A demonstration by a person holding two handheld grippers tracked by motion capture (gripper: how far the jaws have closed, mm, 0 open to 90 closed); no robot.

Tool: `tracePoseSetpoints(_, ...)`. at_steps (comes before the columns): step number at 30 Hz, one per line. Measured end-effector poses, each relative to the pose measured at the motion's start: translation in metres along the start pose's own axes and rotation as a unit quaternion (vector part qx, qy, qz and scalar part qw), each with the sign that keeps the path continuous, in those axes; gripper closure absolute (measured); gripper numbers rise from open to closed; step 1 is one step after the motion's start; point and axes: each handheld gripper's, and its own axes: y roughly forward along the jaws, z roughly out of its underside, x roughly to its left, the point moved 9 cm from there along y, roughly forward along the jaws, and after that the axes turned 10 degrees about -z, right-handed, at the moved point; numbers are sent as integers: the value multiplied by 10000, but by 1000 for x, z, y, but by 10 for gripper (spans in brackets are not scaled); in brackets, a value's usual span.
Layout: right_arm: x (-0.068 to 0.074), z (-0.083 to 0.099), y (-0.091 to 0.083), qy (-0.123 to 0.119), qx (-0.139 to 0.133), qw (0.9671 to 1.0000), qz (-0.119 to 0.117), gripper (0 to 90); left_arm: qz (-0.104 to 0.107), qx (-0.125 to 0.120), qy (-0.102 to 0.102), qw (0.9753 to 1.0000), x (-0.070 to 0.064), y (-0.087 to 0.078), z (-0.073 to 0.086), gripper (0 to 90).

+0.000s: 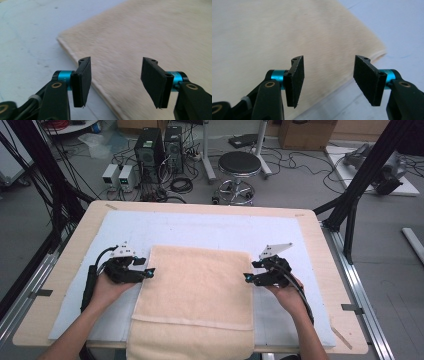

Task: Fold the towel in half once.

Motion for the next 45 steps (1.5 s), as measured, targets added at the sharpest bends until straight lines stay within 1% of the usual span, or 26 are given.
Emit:
tracePoseSetpoints(1,-6,-2,2,-36,26,10000,83,416,-87,28,-57,9999,5,5,-2,418)
tracePoseSetpoints(5,-25,-3,16,202,143,9997,13,361,-226,158,-153,9995,17,22,-2,403)
tracePoseSetpoints(7,-33,-1,23,254,138,9996,-1,334,-264,373,-155,9988,21,30,2,403)
tracePoseSetpoints(9,-40,4,29,332,275,9990,126,314,-248,488,-202,9983,23,36,5,413)
tracePoseSetpoints(12,-43,9,37,477,383,9981,70,316,-144,628,-287,9975,22,43,11,430)
tracePoseSetpoints(13,-43,10,39,495,400,9979,64,326,-133,598,-322,9976,21,44,11,439)
tracePoseSetpoints(15,-43,10,43,592,386,9975,-15,361,-186,628,-402,9970,23,44,11,458)
tracePoseSetpoints(17,-44,10,42,623,343,9975,-2,445,-243,643,-413,9968,23,43,11,519)
tracePoseSetpoints(18,-45,10,42,600,337,9976,-51,505,-133,630,-433,9970,21,43,10,569)
tracePoseSetpoints(19,-44,9,42,646,357,9972,-138,562,-18,628,-479,9969,17,44,10,674)
tracePoseSetpoints(20,-44,8,42,669,369,9968,-214,657,-26,601,-483,9970,15,45,9,717)
tracePoseSetpoints(21,-41,6,44,652,368,9965,-369,705,39,600,-445,9972,13,45,9,788)
tracePoseSetpoints(23,-39,5,46,681,378,9960,-448,805,22,600,-494,9970,13,45,8,827)
tracePoseSetpoints(24,-38,4,46,732,419,9951,-524,822,18,591,-477,9971,13,45,8,837)
tracePoseSetpoints(26,-38,2,46,633,510,9957,-450,836,-70,554,-397,9976,14,45,7,848)
tracePoseSetpoints(28,-41,-2,46,492,561,9970,-206,843,-267,483,-363,9978,18,46,5,853)
tracePoseSetpoints(29,-42,-5,46,445,542,9974,-172,843,-336,458,-384,9976,21,47,3,854)
tracePoseSetpoints(31,-48,-11,46,466,528,9975,-92,843,-431,431,-463,9971,26,49,0,855)
tracePoseSetpoints(33,-54,-20,45,547,454,9974,-76,842,-576,495,-422,9962,31,54,-5,855)
tracePoseSetpoints(35,-62,-31,45,532,391,9978,-20,842,-744,476,-419,9952,38,58,-15,855)
tracePoseSetpoints(37,-70,-41,44,565,344,9978,24,841,-820,483,-463,9944,45,61,-26,855)
tracePoseSetpoints(39,-80,-50,42,611,333,9975,117,841,-955,483,-396,9935,51,64,-38,855)
tracePoseSetpoints(40,-83,-56,41,541,180,9981,239,841,-1004,480,-360,9931,54,65,-43,855)
tracePoseSetpoints(42,-93,-64,39,635,192,9973,308,839,-1056,377,-378,9930,58,67,-54,854)
tracePoseSetpoints(44,-100,-72,37,601,70,9971,453,827,-1114,343,-384,9924,63,71,-59,853)
tracePoseSetpoints(45,-102,-74,38,662,51,9969,411,803,-1121,335,-374,9924,64,73,-59,849)
